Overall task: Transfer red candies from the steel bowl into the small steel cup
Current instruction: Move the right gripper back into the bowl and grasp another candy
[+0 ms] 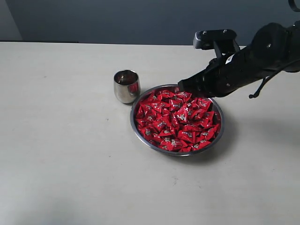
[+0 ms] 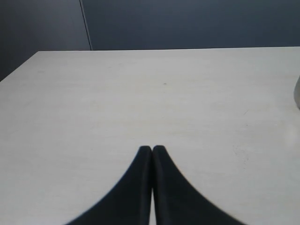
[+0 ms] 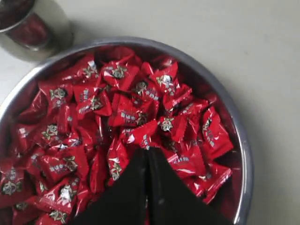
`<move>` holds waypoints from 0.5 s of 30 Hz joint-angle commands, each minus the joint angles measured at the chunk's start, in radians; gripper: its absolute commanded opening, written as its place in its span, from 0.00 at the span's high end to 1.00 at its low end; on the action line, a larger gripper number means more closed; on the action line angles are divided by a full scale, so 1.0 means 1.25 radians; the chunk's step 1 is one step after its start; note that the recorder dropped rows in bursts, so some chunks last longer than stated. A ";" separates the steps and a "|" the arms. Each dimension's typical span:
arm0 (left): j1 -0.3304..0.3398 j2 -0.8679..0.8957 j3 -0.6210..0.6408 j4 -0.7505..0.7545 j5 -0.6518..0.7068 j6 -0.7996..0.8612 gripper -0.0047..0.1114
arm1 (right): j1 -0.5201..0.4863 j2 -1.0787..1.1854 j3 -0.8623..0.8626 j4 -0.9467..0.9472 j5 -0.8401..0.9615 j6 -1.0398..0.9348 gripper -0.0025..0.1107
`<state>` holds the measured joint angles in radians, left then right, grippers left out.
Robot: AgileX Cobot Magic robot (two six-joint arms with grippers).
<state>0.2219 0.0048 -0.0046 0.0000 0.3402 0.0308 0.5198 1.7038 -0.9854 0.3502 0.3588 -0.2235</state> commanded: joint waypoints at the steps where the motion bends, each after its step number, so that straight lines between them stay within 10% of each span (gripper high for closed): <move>1: -0.004 -0.004 0.004 -0.005 -0.008 -0.001 0.96 | -0.005 0.027 0.003 0.023 0.013 -0.001 0.99; 15: -0.004 -0.004 0.004 -0.005 -0.008 -0.001 0.96 | -0.005 0.069 0.002 0.067 0.034 -0.010 0.98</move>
<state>0.2219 0.0048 -0.0046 0.0000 0.3402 0.0308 0.5198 1.7885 -0.9854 0.4276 0.3983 -0.2235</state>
